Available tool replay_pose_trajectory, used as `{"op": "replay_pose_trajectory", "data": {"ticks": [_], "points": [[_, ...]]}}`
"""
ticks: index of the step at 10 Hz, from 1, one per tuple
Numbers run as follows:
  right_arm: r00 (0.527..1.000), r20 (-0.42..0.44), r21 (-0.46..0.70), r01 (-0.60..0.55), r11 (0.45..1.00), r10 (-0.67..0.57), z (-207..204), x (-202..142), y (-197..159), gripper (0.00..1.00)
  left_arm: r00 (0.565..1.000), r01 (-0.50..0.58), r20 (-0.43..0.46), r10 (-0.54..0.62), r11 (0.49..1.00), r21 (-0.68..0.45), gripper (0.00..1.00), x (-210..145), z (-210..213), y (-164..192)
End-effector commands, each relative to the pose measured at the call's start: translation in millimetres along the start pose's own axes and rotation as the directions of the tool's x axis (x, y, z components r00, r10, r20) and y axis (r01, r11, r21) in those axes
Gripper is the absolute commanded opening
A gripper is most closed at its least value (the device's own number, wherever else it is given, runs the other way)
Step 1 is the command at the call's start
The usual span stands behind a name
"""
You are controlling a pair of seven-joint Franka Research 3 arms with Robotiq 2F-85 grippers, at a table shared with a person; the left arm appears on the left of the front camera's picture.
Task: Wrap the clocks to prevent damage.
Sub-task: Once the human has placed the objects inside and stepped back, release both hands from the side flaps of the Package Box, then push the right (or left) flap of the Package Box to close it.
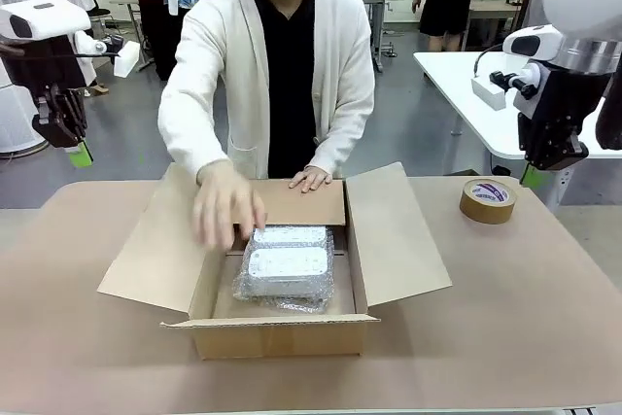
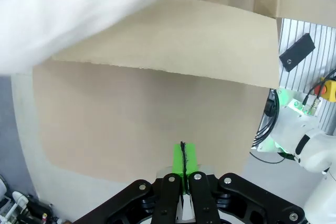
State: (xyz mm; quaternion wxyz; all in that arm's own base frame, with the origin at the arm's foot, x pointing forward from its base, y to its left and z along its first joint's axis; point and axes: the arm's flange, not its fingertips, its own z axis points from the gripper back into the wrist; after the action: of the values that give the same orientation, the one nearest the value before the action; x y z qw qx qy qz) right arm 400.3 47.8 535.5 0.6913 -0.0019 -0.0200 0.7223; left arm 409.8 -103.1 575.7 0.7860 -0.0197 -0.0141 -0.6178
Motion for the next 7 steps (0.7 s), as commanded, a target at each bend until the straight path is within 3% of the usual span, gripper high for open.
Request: {"op": "replay_pose_trajectory", "data": {"ticks": [1,7], "points": [[1.000,-0.001,-0.011,-0.002,1.000,0.002,2.9,-2.1,5.6,0.01,1.000,-0.013,-0.006,0.013,1.000,-0.010,0.00,-5.4,6.3,2.0],[1.000,-0.001,-0.011,-0.002,1.000,0.002,2.9,-2.1,5.6,0.01,1.000,-0.013,-0.006,0.013,1.000,-0.010,0.00,-5.4,6.3,2.0]]}}
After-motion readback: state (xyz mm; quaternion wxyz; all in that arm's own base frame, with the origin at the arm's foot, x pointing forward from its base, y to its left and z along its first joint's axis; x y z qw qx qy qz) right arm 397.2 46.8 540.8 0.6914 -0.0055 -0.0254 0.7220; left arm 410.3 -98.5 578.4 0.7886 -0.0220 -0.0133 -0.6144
